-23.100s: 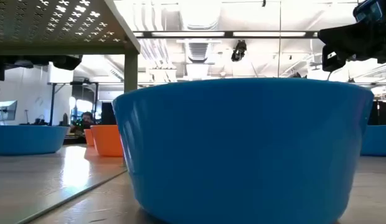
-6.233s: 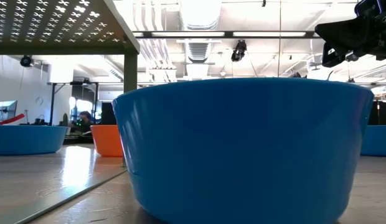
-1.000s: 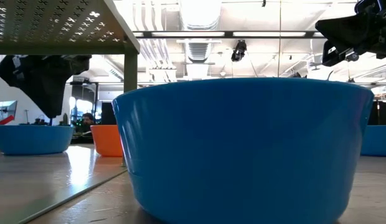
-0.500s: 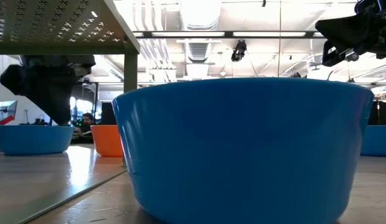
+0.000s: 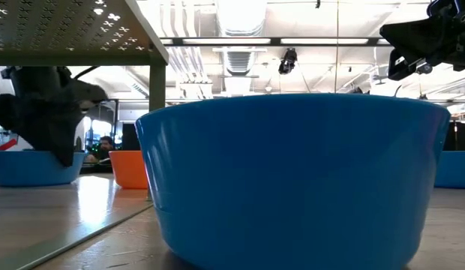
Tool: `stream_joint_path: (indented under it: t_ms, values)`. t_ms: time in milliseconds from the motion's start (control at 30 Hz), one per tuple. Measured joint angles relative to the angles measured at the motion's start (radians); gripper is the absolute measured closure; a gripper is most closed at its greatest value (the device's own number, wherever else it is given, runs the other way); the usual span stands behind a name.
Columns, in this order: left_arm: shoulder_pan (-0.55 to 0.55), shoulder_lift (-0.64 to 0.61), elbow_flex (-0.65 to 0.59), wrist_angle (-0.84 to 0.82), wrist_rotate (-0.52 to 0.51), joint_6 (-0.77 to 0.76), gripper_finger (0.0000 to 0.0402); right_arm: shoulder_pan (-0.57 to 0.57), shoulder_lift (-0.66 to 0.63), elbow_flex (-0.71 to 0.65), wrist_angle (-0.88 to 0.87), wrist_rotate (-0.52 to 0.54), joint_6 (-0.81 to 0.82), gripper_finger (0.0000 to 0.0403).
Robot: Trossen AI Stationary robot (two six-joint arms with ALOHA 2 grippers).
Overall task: Pick & Place Mini bowls
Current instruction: Put the top left blue bowl on the shelf
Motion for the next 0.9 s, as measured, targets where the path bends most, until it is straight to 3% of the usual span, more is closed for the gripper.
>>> stream_joint_path:
  t_ms: [133,300,433,900]
  values:
    - [0.000,0.000,-0.017,0.001,0.053,-0.007,0.0328,0.000,0.000,0.000,0.000,0.000,0.000,0.0394]
    - [0.000,-0.003,-0.022,-0.009,0.079,-0.002,0.0389,0.000,0.000,0.000,0.000,0.000,0.000,0.0394]
    - [0.000,-0.001,0.010,-0.044,0.089,0.035,0.0397,0.000,0.000,0.000,0.000,0.000,0.000,0.0394]
    - [-0.001,0.000,0.388,-0.319,0.105,0.256,0.0401,0.000,0.000,0.000,0.000,0.000,0.000,0.0394]
